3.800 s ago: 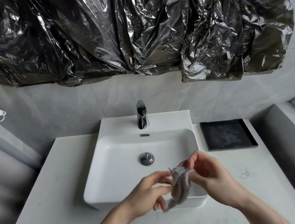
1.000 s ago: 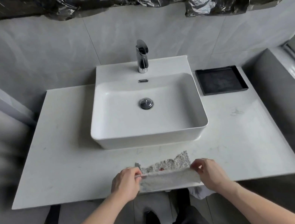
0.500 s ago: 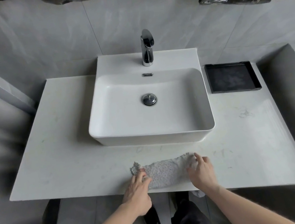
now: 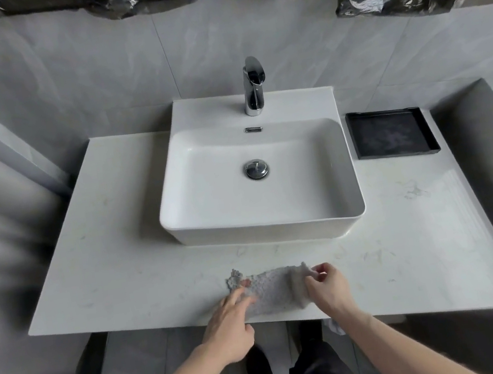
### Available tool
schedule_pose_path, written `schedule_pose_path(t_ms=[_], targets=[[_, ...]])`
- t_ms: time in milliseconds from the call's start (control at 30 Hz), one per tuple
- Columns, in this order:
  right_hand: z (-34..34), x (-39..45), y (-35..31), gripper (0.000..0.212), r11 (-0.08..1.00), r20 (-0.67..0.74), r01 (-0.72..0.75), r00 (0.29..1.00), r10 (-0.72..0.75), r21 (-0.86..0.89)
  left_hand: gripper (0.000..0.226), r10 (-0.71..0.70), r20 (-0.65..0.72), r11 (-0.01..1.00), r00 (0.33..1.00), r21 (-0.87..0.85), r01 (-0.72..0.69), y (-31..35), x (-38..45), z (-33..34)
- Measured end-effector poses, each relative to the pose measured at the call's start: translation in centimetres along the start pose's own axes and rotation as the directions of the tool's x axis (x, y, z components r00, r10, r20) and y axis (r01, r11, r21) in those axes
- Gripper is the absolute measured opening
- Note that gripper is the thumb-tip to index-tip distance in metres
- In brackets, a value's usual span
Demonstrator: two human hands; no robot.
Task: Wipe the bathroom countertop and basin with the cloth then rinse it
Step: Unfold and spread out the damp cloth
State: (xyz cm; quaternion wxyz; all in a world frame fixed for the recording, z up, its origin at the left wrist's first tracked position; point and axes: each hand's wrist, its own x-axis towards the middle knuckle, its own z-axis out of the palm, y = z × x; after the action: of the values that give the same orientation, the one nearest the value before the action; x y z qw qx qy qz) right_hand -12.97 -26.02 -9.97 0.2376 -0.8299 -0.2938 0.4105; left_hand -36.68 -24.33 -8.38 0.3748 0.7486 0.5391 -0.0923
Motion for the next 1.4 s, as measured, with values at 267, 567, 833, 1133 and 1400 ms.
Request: schedule_pose_path(t_ms=[267, 567, 833, 1133, 1400], targets=[[7.6, -3.6, -4.3, 0.028, 0.983, 0.203, 0.171, 0.962, -0.181, 0.065, 0.044, -0.021, 0.001, 0.998, 1.0, -0.052, 0.021, -2.6, -3.3, -0.3], [8.7, -5.0, -1.1, 0.063, 0.96, 0.033, 0.122, 0.992, -0.118, -0.251, 0.028, -0.081, -0.053, 0.99, 0.995, -0.119, 0.074, -4.9, -6.2, -0.8], [7.6, -2.6, -1.4, 0.031, 0.973, 0.135, -0.073, 0.985, 0.104, -0.22, 0.027, -0.078, -0.084, 0.985, 0.993, -0.161, 0.064, -4.4, -6.9, -1.5], [2.2, -7.2, -5.7, 0.012, 0.968, 0.223, 0.035, 0.97, -0.092, 0.247, 0.033, -0.112, -0.058, 0.867, 0.992, -0.493, 0.069, -2.2, -5.3, -2.8], [-5.7, -10.9, -7.4, 0.02, 0.853, 0.227, 0.087, 0.945, -0.234, 0.515, 0.056, 0.024, 0.236, 0.311, 0.971, -0.925, 0.217, 4.3, -3.7, -4.9]])
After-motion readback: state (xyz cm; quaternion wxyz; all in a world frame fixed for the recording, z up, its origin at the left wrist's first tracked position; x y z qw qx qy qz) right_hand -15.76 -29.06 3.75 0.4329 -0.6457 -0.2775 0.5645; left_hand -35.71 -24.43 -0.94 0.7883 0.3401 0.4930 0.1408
